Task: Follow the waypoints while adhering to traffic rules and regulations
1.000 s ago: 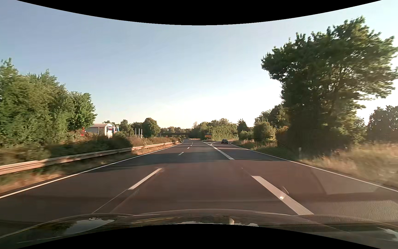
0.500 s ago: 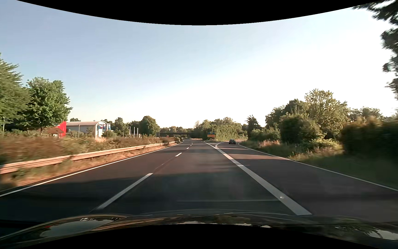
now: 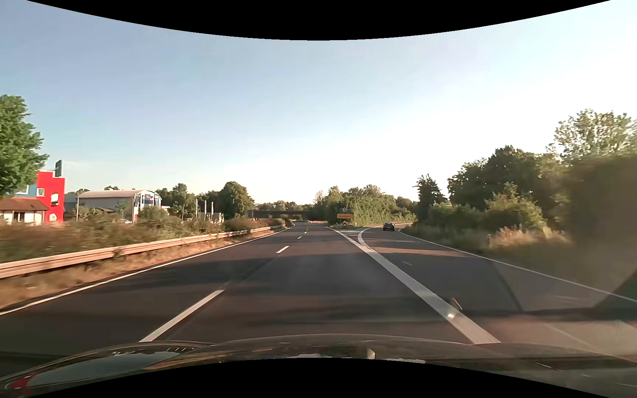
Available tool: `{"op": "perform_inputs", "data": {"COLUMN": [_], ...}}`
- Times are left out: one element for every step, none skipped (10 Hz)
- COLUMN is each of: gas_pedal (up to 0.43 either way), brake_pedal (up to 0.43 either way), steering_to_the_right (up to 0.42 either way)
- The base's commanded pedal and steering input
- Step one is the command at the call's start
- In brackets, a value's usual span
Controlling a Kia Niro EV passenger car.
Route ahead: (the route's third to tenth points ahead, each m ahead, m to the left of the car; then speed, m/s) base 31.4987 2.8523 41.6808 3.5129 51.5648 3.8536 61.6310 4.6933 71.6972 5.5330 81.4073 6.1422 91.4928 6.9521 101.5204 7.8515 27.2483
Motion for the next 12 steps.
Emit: {"op": "perform_inputs", "data": {"gas_pedal": [0.169, 0.169, 0.169, 0.169, 0.169, 0.169, 0.169, 0.169, 0.169, 0.169, 0.169, 0.169], "brake_pedal": [0.000, 0.000, 0.000, 0.000, 0.000, 0.000, 0.000, 0.000, 0.000, 0.000, 0.000, 0.000], "steering_to_the_right": [-0.005, -0.005, -0.005, -0.005, -0.005, -0.005, -0.005, -0.005, -0.005, -0.005, -0.005, -0.005]}}
